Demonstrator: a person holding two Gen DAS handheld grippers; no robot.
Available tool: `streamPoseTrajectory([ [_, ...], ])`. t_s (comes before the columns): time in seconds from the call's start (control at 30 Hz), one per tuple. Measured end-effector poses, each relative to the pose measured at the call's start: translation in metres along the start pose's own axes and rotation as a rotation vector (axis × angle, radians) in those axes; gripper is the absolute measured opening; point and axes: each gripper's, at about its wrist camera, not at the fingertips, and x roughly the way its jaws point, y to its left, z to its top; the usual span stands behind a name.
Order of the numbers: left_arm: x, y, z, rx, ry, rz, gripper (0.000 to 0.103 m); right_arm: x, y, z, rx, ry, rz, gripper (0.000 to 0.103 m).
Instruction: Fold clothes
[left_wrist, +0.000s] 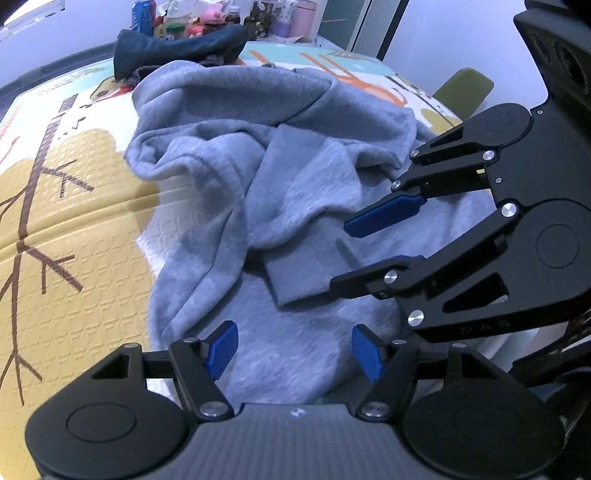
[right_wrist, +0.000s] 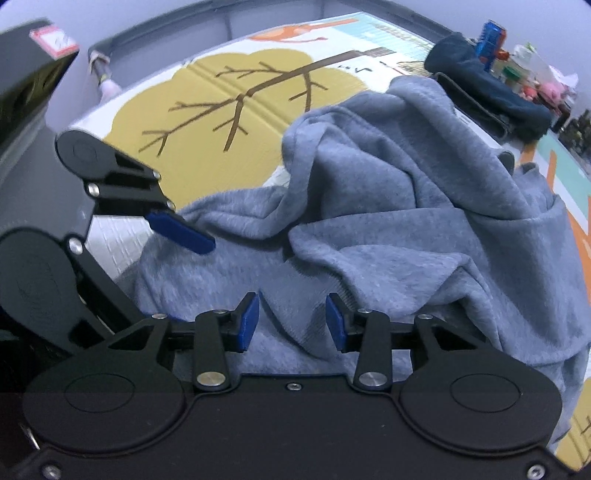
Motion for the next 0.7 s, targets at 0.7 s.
streamPoseTrajectory([
  [0.7,-0.002,0.003,-0.017,-0.036,0.017,0.006,0.073,0.041,0.025,-0.008,-0.227,0.038,-0.179,0.038],
])
